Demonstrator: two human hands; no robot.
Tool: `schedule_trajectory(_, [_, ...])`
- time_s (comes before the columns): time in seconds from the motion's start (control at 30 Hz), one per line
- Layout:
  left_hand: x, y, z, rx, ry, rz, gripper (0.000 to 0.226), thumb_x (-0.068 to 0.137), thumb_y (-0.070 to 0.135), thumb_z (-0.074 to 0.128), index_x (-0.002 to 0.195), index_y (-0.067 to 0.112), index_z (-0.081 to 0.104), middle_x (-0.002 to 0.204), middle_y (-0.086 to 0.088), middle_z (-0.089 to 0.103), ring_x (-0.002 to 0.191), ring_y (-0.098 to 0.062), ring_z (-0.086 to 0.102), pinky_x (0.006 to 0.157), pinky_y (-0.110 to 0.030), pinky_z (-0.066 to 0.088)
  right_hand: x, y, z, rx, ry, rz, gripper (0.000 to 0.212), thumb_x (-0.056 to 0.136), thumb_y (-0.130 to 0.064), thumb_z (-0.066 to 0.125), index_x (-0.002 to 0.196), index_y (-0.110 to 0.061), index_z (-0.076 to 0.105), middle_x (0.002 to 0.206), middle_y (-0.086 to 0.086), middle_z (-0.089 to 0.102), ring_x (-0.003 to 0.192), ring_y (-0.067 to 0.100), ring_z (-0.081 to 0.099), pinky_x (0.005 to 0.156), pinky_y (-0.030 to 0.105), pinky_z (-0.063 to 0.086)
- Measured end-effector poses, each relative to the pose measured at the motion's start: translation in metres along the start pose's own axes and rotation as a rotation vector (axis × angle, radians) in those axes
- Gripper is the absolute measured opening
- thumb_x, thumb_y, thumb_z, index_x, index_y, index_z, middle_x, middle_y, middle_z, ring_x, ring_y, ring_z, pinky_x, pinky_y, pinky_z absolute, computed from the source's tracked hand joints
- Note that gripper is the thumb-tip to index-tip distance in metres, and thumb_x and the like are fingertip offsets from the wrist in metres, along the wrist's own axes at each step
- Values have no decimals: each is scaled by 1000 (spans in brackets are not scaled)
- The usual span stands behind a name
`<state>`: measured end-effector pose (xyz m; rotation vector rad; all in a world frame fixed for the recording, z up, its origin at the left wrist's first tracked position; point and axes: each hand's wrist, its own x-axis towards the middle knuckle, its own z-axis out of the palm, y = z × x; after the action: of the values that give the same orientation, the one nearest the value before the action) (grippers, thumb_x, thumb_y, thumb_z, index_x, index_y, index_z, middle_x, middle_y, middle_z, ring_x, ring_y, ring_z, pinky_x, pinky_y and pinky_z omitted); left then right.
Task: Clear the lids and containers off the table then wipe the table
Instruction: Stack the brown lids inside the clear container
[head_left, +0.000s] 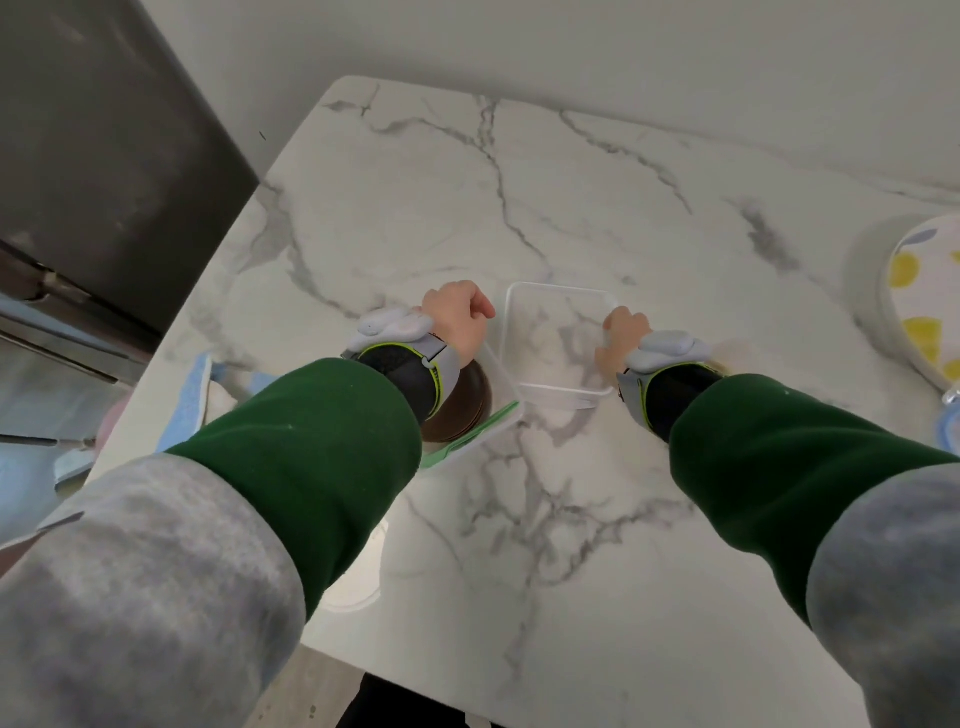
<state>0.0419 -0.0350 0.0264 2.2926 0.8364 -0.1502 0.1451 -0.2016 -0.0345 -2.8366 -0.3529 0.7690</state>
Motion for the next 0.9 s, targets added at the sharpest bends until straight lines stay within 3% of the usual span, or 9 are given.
schedule_trajectory(0.07, [7, 4, 5, 43, -19, 14, 33, 88, 4, 42, 109, 13, 66, 119, -5, 65, 115, -26, 56, 102, -34, 41, 3, 0, -2, 36, -7, 17, 45, 91, -34, 48, 124, -4, 39, 118, 16, 44, 98, 30, 50, 91, 36, 40])
schedule_trajectory(0.13, [12, 5, 9, 70, -45, 17, 32, 89, 6, 43, 111, 14, 64, 120, -3, 65, 115, -24, 56, 101, -29, 41, 6, 1, -4, 20, -12, 46, 49, 92, -37, 48, 127, -4, 36, 126, 17, 43, 110, 32, 51, 91, 35, 38])
schedule_trajectory(0.3, [28, 3, 13, 81, -83, 4, 30, 89, 8, 43, 112, 15, 63, 120, -2, 65, 115, -22, 57, 100, -27, 39, 14, 4, -11, 11, 82, 115, 41, 93, -26, 50, 126, -5, 38, 129, 13, 46, 117, 27, 52, 86, 28, 36])
schedule_trajectory(0.5, [42, 0, 17, 84, -86, -15, 32, 89, 6, 42, 111, 15, 63, 119, -2, 64, 115, -22, 57, 101, -30, 39, 27, 6, -13, 130, 65, 159, 21, 88, -12, 52, 107, -8, 45, 110, 10, 48, 94, 24, 48, 77, 28, 33])
schedule_trajectory(0.57, [44, 0, 18, 85, -89, -18, 33, 89, 5, 42, 111, 15, 63, 120, -3, 65, 115, -23, 57, 102, -31, 40, 28, 3, -14, 41, 97, 181, 34, 90, -18, 53, 120, -5, 43, 123, 14, 48, 113, 29, 51, 89, 30, 38])
schedule_trajectory(0.63, [46, -1, 19, 84, -86, -25, 34, 88, 4, 41, 111, 15, 63, 119, -3, 65, 114, -23, 57, 103, -32, 40, 31, 2, -14, 29, 118, 191, 43, 89, -19, 55, 125, -1, 39, 130, 17, 44, 119, 30, 49, 96, 32, 37])
schedule_trajectory(0.73, [48, -2, 18, 80, -84, -29, 35, 88, 3, 40, 111, 15, 64, 119, -3, 65, 113, -23, 58, 102, -32, 41, 36, 5, -14, 127, 67, 190, 55, 85, -17, 63, 130, 1, 36, 134, 22, 41, 115, 30, 47, 94, 36, 38])
schedule_trajectory(0.8, [48, -3, 17, 81, -89, -25, 35, 88, 3, 41, 111, 16, 63, 119, -3, 65, 113, -23, 58, 102, -32, 41, 36, 8, -14, 138, 14, 190, 64, 85, -26, 66, 134, 2, 35, 137, 24, 40, 123, 34, 44, 98, 40, 38])
schedule_trajectory(0.9, [47, -3, 15, 80, -101, -27, 34, 89, 4, 41, 111, 16, 63, 120, -3, 65, 113, -23, 58, 103, -33, 41, 33, 14, -15, 60, 81, 229, 61, 82, -39, 63, 128, -7, 39, 129, 16, 43, 119, 31, 44, 89, 33, 37])
